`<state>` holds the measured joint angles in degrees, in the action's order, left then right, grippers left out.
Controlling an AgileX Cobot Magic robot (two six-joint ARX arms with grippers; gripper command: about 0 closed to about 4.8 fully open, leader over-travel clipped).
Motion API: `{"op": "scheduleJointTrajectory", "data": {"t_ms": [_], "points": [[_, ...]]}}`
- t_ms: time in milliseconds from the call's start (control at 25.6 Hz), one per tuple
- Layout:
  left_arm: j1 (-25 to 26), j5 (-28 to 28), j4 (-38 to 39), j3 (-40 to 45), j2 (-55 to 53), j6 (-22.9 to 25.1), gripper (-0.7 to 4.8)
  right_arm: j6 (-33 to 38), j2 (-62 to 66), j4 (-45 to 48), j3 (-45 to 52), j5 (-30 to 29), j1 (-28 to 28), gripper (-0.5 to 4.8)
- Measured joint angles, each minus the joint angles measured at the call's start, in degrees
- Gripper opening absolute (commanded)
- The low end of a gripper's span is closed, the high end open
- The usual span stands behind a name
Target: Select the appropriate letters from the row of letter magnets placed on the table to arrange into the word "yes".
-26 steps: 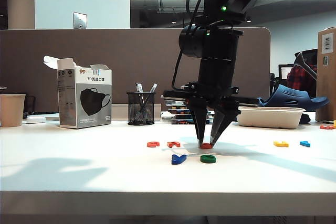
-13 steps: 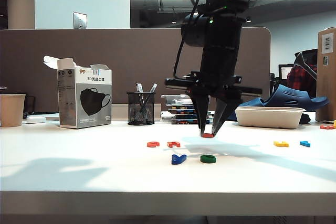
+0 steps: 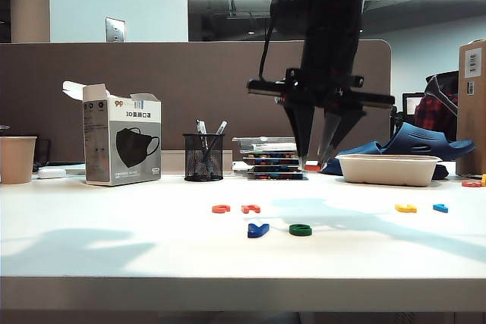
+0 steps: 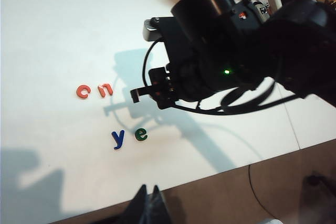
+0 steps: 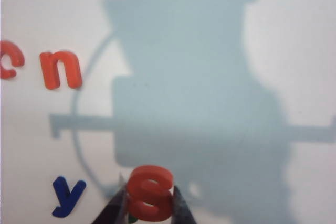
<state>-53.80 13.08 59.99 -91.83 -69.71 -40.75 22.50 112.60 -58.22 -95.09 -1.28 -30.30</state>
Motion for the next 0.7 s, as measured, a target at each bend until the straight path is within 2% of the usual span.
{"op": "scheduleJointTrajectory", "data": {"t_ms": [704], "points": [[0.00, -0.02, 0.00, 0.00, 0.02, 0.00, -0.05, 1.03, -6.47, -4.63, 0.15, 0.07, 0.04, 0.94]]}}
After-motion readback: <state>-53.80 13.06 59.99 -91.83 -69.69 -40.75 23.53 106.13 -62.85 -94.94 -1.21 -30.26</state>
